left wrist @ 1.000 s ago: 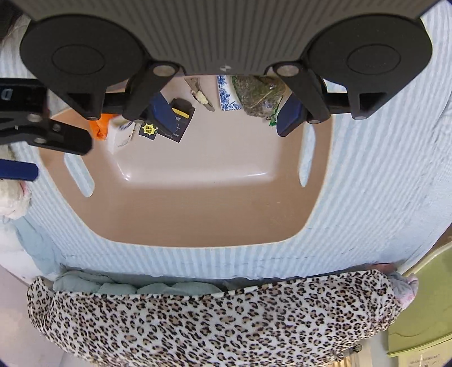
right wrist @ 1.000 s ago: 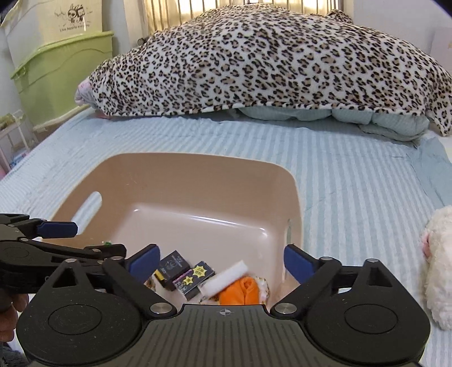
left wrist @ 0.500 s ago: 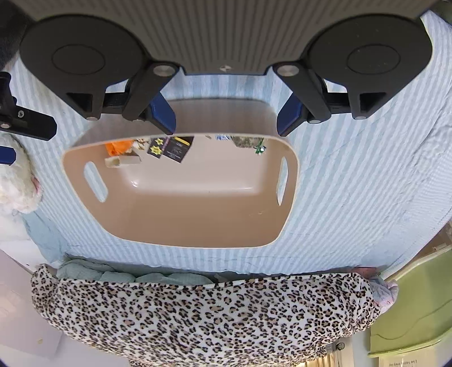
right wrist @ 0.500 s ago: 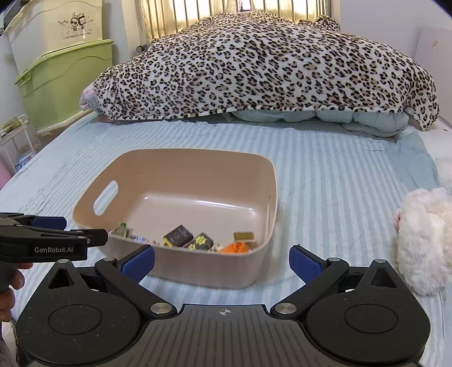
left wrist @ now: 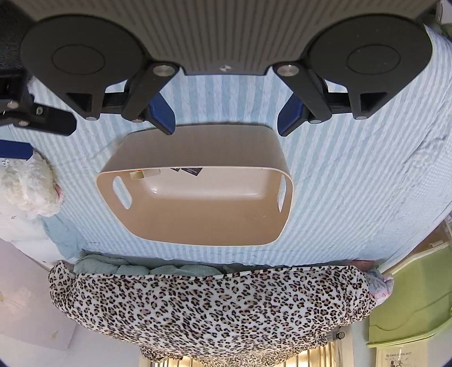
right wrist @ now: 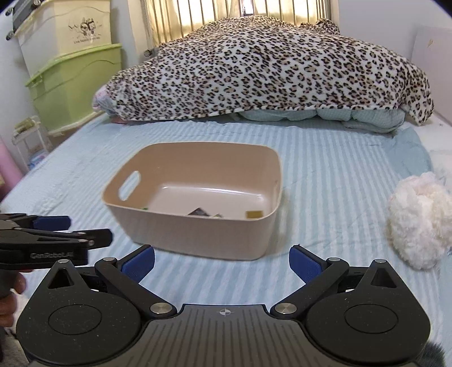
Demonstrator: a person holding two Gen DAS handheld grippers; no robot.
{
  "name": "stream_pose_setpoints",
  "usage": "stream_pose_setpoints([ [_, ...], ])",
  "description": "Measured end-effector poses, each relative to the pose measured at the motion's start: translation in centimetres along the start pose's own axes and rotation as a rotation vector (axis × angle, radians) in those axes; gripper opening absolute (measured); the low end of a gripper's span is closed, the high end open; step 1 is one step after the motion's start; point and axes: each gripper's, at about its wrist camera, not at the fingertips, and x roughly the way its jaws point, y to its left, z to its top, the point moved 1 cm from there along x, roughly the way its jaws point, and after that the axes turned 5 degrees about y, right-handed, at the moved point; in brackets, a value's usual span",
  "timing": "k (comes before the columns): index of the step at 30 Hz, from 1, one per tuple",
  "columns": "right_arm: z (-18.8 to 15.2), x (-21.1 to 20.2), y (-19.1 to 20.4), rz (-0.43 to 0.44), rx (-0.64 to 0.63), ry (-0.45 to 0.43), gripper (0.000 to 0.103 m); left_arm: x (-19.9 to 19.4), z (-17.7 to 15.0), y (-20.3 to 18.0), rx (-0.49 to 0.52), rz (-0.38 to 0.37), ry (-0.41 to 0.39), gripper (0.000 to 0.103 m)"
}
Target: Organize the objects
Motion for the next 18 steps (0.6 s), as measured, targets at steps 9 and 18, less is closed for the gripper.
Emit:
stream_pose_setpoints([
  [9,-1.9,-2.7,0.5,0.021,0.021,-0.022,0.103,-2.6,-2.0,-0.2,-0.03,-0.03,-0.009,0.08],
  [18,-3.4,-4.2,0.5,0.011,0.03,-0.009,0.103,-5.0,-3.5,-1.0,0.012,-0.026,-0.023,0.084],
])
